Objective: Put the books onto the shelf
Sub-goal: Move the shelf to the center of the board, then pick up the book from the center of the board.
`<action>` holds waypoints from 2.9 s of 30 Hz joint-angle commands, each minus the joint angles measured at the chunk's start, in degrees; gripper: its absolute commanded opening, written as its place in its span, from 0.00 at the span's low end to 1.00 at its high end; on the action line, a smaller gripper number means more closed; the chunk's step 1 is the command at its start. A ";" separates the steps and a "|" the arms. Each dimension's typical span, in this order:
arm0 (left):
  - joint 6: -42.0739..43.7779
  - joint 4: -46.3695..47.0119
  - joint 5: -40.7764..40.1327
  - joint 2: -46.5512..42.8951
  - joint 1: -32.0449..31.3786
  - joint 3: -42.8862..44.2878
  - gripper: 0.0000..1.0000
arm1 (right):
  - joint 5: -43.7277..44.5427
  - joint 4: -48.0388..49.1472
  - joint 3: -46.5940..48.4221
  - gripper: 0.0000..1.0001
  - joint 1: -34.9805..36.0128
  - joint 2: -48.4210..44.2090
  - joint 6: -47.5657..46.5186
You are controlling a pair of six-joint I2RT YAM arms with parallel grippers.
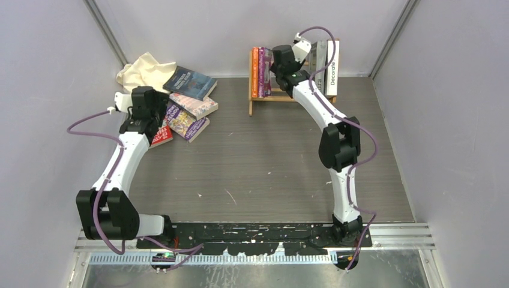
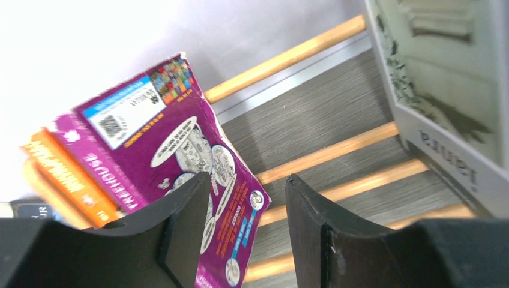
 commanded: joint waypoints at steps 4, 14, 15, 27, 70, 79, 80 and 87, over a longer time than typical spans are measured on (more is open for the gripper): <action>1.49 0.11 2.87 -4.56 0.40 -1.11 0.75 | 1.52 2.67 -3.18 0.59 4.23 -12.40 -6.33; 3.75 -1.57 4.00 -8.93 0.40 -1.47 0.77 | -3.67 -7.38 12.98 0.68 13.65 -5.15 -8.97; 3.64 -1.57 3.94 -9.20 0.40 -1.60 0.78 | -4.52 -8.06 15.10 0.69 14.25 -3.69 -8.96; 5.19 1.25 8.37 -7.33 3.81 -0.36 0.80 | -17.21 -6.56 27.66 0.76 16.17 13.06 -3.52; -1.27 22.02 24.28 30.85 5.86 9.91 0.79 | -28.58 5.12 22.68 0.81 14.37 21.91 -0.19; 0.16 17.33 26.96 33.20 4.23 21.75 0.79 | -26.21 5.45 18.23 0.82 14.20 17.23 -0.53; -0.16 17.27 27.03 33.60 3.88 22.35 0.79 | -26.20 5.53 17.45 0.82 14.18 16.52 -0.52; -1.05 16.68 27.67 36.74 2.24 25.40 0.79 | -24.69 4.69 15.22 0.82 13.64 12.66 -1.41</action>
